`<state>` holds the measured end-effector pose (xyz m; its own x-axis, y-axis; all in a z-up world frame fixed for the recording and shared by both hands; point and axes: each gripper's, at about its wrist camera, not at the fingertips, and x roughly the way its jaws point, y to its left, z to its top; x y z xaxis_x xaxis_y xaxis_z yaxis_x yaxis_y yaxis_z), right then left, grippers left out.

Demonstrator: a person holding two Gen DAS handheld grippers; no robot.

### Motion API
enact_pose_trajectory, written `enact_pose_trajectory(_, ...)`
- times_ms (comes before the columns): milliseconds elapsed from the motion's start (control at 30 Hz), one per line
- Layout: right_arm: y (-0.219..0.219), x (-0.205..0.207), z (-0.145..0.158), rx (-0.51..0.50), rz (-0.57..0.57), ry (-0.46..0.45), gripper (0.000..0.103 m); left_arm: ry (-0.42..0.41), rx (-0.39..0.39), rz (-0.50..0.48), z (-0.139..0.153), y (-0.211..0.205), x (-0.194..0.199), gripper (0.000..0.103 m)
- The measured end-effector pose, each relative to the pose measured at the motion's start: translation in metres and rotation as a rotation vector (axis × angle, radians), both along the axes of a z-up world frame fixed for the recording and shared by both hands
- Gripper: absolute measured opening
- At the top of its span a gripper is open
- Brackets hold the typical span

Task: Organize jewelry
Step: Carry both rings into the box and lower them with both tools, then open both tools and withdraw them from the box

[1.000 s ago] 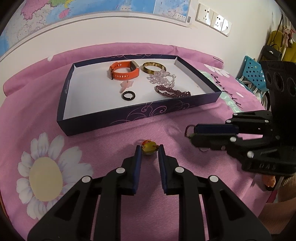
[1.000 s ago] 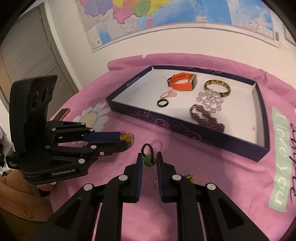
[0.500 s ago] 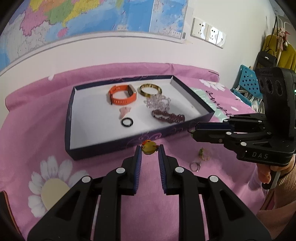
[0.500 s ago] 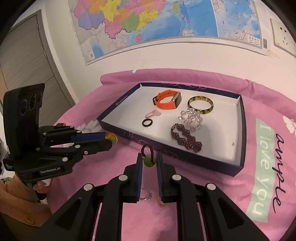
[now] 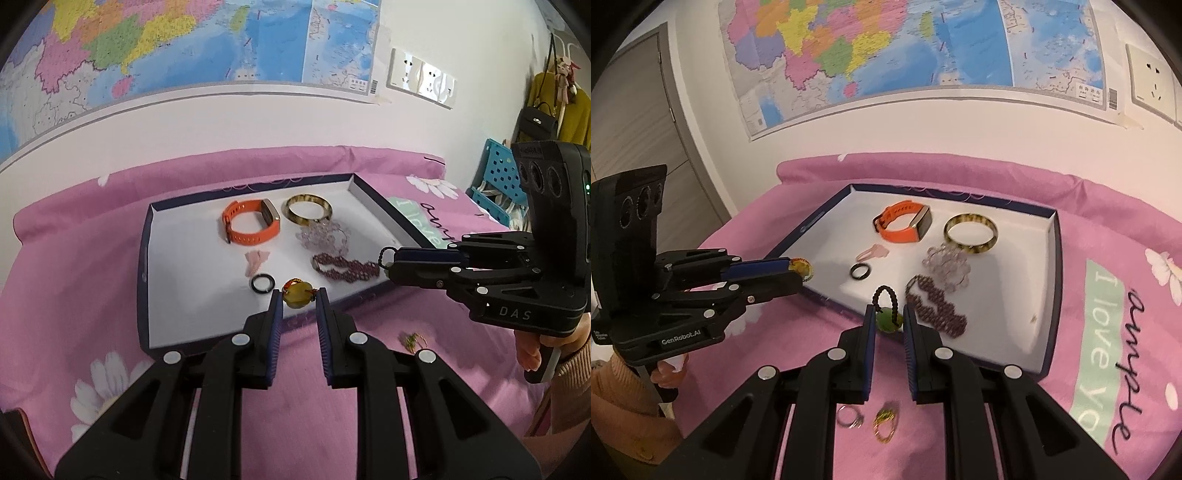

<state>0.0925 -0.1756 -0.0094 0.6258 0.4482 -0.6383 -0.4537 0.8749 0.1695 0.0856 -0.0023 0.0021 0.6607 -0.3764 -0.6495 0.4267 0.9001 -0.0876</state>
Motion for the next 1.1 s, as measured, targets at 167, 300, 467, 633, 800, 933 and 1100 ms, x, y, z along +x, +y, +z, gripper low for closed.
enact_pose_trajectory(167, 0.003, 0.021, -0.005, -0.021, -0.020, 0.013, 0.013, 0.011, 0.007, 0.019, -0.003, -0.005, 0.018, 0.019)
enact_pose_trajectory(300, 0.003, 0.037, -0.010, -0.032, -0.038, 0.035, 0.013, 0.040, 0.014, 0.034, -0.011, -0.010, 0.032, 0.019)
enact_pose_trajectory(467, 0.008, 0.054, -0.020, -0.041, -0.044, 0.069, 0.013, 0.076, 0.026, 0.054, -0.024, -0.013, 0.048, 0.019)
enact_pose_trajectory(633, 0.011, 0.062, -0.029, -0.041, -0.056, 0.098, 0.014, 0.103, 0.028, 0.070, -0.033, -0.014, 0.058, 0.019)
enact_pose_trajectory(800, 0.012, 0.064, -0.031, -0.043, -0.065, 0.096, 0.014, 0.119, 0.009, 0.089, -0.036, -0.010, 0.063, 0.020)
enact_pose_trajectory(933, 0.005, 0.059, -0.027, -0.023, -0.078, 0.082, 0.015, 0.086, 0.007, 0.096, -0.029, -0.007, 0.054, 0.027)
enact_pose_trajectory(1100, -0.005, 0.039, -0.014, 0.005, -0.073, 0.046, 0.021, 0.002, 0.021, 0.057, -0.013, -0.007, 0.024, 0.033)
